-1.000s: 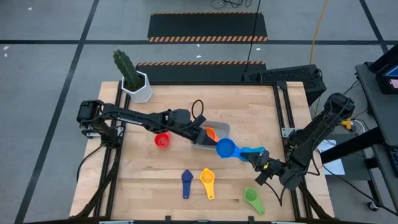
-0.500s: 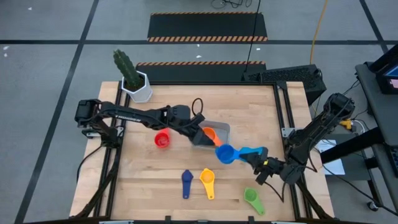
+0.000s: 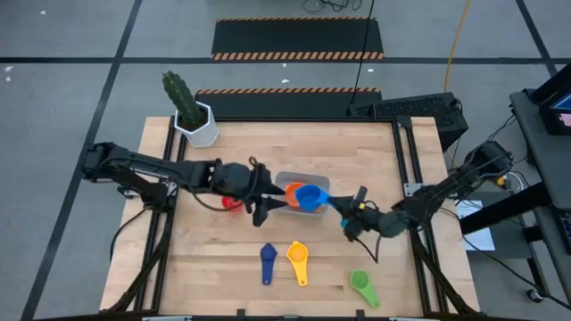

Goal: Nest measuring cups in basket
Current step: Stack the blue measuring cup into the orange measuring cup

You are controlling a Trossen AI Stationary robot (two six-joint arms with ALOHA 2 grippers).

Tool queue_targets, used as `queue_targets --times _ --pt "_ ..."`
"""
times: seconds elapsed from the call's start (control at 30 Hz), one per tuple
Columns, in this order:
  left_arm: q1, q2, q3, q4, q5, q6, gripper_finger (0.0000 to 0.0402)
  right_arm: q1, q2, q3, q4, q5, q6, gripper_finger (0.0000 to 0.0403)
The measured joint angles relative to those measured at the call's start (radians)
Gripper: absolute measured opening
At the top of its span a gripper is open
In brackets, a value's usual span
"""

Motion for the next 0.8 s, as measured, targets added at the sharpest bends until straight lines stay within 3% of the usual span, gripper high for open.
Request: queue_targets --times 0.1,0.37,0.57,0.8 --pt "-0.037 0.0 -0.002 -0.049 -0.15 -0.007 0.017 -0.05 0.08 0.002 0.113 -0.032 -0.049 0.0" --pt "-0.148 0.007 -0.01 0.011 -0.405 0.0 0.0159 -0.126 0.252 0.002 0.245 0.007 -0.142 0.0" --pt "-0.192 0.007 -0.142 0.26 -0.421 0.013 0.0159 -0.154 0.323 0.013 0.303 -0.017 -0.19 0.0" --pt "-0.18 0.008 -0.271 0.459 -0.421 0.021 0.0159 -0.181 0.328 0.012 0.271 -0.091 -0.118 0.0"
